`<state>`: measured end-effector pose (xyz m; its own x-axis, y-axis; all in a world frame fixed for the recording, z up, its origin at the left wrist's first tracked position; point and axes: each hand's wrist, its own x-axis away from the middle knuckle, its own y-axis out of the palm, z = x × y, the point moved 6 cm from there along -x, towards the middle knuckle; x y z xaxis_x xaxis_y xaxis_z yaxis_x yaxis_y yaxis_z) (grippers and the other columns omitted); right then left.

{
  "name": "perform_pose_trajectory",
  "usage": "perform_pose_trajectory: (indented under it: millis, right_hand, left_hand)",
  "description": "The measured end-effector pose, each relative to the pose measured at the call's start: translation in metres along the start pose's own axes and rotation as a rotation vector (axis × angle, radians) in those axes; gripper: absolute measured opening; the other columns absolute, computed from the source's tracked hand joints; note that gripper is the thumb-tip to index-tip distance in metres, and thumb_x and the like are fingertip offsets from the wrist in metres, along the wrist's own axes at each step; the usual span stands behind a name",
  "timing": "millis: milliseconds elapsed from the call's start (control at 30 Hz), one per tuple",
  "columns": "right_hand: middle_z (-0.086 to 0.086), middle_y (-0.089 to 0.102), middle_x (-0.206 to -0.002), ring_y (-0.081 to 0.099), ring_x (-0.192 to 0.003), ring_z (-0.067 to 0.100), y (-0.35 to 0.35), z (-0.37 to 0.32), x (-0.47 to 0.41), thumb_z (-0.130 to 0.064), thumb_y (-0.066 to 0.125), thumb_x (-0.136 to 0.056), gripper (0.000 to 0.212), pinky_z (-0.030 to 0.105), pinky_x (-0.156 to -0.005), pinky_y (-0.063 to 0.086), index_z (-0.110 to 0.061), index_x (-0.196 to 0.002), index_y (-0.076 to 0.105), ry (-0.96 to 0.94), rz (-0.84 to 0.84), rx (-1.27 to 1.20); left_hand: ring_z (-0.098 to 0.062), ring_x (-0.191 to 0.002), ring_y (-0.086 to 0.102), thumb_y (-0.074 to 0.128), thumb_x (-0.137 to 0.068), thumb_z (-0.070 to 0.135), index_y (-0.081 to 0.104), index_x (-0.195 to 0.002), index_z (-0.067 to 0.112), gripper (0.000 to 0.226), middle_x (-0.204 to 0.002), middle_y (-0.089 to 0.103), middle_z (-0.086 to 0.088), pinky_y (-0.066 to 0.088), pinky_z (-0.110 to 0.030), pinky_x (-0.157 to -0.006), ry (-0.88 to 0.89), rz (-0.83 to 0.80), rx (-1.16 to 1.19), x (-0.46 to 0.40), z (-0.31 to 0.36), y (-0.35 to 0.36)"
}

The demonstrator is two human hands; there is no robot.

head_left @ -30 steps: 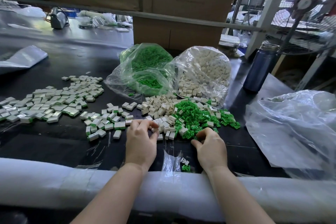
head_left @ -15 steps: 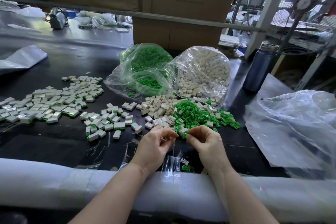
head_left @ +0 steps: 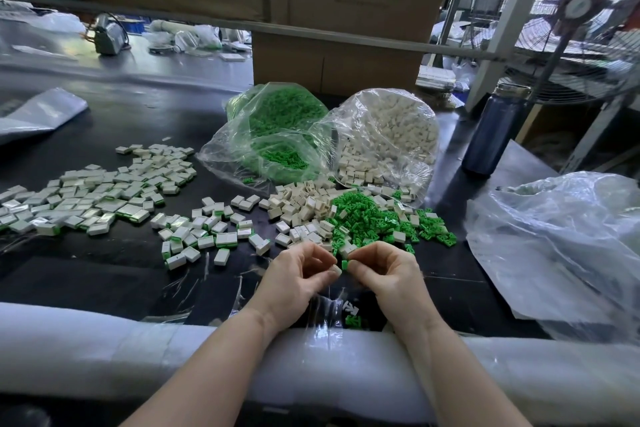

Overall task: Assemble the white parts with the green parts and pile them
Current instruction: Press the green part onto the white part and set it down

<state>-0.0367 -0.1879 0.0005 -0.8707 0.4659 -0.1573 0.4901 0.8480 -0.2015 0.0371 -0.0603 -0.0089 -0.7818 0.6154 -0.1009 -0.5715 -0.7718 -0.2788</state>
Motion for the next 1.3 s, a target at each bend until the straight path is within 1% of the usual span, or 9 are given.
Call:
perform_pose_trajectory:
  millis: [133, 333, 467, 533, 700, 833, 967, 1100, 1300]
  right_hand:
    - [-0.001, 0.067, -0.064, 0.061, -0.060, 0.008, 0.005, 0.002, 0.001, 0.002, 0.069, -0.079, 0.015, 0.021, -0.060, 0.051, -0.013, -0.073, 0.068, 0.020, -0.075, -0.012]
    - [0.000, 0.067, -0.064, 0.060, -0.058, 0.008, 0.007, 0.002, 0.001, 0.004, 0.068, -0.079, 0.012, 0.019, -0.058, 0.050, -0.007, -0.075, 0.069, 0.009, -0.101, -0.029]
    - [0.000, 0.067, -0.066, 0.060, -0.061, 0.007, 0.008, 0.001, 0.001, 0.005, 0.068, -0.079, 0.013, 0.019, -0.060, 0.049, -0.007, -0.075, 0.070, -0.004, -0.109, -0.014]
    - [0.000, 0.068, -0.067, 0.062, -0.062, 0.009, 0.008, 0.001, 0.001, 0.006, 0.069, -0.078, 0.015, 0.021, -0.062, 0.051, -0.009, -0.077, 0.069, -0.004, -0.102, -0.015]
    - [0.006, 0.066, -0.069, 0.062, -0.067, 0.019, 0.006, 0.002, 0.002, 0.009, 0.071, -0.073, 0.018, 0.037, -0.070, 0.055, -0.008, -0.077, 0.065, 0.005, -0.091, -0.003]
    - [0.001, 0.065, -0.063, 0.061, -0.059, 0.014, 0.006, 0.002, 0.002, 0.012, 0.070, -0.072, 0.022, 0.027, -0.059, 0.055, -0.008, -0.071, 0.063, 0.029, -0.108, -0.020]
    - [0.001, 0.064, -0.061, 0.061, -0.058, 0.011, 0.008, 0.001, 0.002, 0.013, 0.071, -0.071, 0.023, 0.021, -0.057, 0.051, -0.009, -0.068, 0.063, 0.034, -0.146, 0.007]
    - [0.004, 0.064, -0.059, 0.061, -0.053, 0.014, 0.006, 0.003, 0.001, 0.012, 0.070, -0.073, 0.018, 0.022, -0.054, 0.052, -0.005, -0.071, 0.062, 0.060, -0.116, -0.049]
    - [0.004, 0.066, -0.058, 0.061, -0.052, 0.013, 0.005, 0.006, 0.000, 0.006, 0.068, -0.078, 0.013, 0.020, -0.051, 0.050, -0.006, -0.073, 0.067, 0.090, -0.071, -0.106]
  left_hand:
    - [-0.015, -0.081, 0.066, 0.069, -0.081, 0.009, 0.065, -0.084, 0.019, 0.012, -0.085, 0.070, -0.007, 0.054, -0.025, -0.080, -0.003, -0.010, -0.008, 0.001, 0.001, -0.001]
    - [-0.019, -0.080, 0.067, 0.069, -0.080, 0.006, 0.066, -0.087, 0.012, 0.010, -0.086, 0.070, -0.010, 0.055, -0.028, -0.080, -0.017, -0.012, 0.007, 0.001, 0.003, 0.000]
    - [-0.013, -0.072, 0.066, 0.069, -0.080, 0.004, 0.066, -0.079, 0.017, 0.014, -0.080, 0.070, -0.008, 0.054, -0.021, -0.072, -0.019, -0.008, 0.027, 0.001, 0.003, 0.000]
    - [-0.008, -0.069, 0.064, 0.068, -0.080, 0.003, 0.067, -0.076, 0.019, 0.016, -0.075, 0.069, -0.003, 0.052, -0.018, -0.070, -0.010, -0.011, 0.033, 0.001, 0.003, 0.001]
    - [0.004, -0.062, 0.058, 0.067, -0.079, 0.000, 0.067, -0.071, 0.020, 0.022, -0.068, 0.064, 0.007, 0.048, -0.011, -0.068, 0.006, -0.047, 0.023, 0.001, 0.006, 0.005]
    - [0.003, -0.063, 0.057, 0.067, -0.079, -0.003, 0.066, -0.071, 0.018, 0.023, -0.068, 0.063, 0.006, 0.049, -0.013, -0.070, 0.010, -0.083, 0.017, 0.002, 0.006, 0.007]
    - [0.008, -0.061, 0.055, 0.070, -0.078, 0.000, 0.066, -0.070, 0.022, 0.023, -0.066, 0.061, 0.011, 0.043, -0.008, -0.066, 0.038, -0.104, -0.059, 0.004, 0.006, 0.008]
    - [0.006, -0.062, 0.058, 0.069, -0.079, 0.002, 0.067, -0.074, 0.021, 0.020, -0.065, 0.064, 0.012, 0.045, -0.009, -0.066, 0.054, -0.087, -0.023, 0.002, 0.005, 0.008]
    - [-0.008, -0.078, 0.064, 0.074, -0.077, 0.009, 0.064, -0.088, 0.025, 0.022, -0.083, 0.069, 0.006, 0.050, -0.016, -0.076, 0.077, -0.053, -0.116, 0.002, 0.003, 0.008]
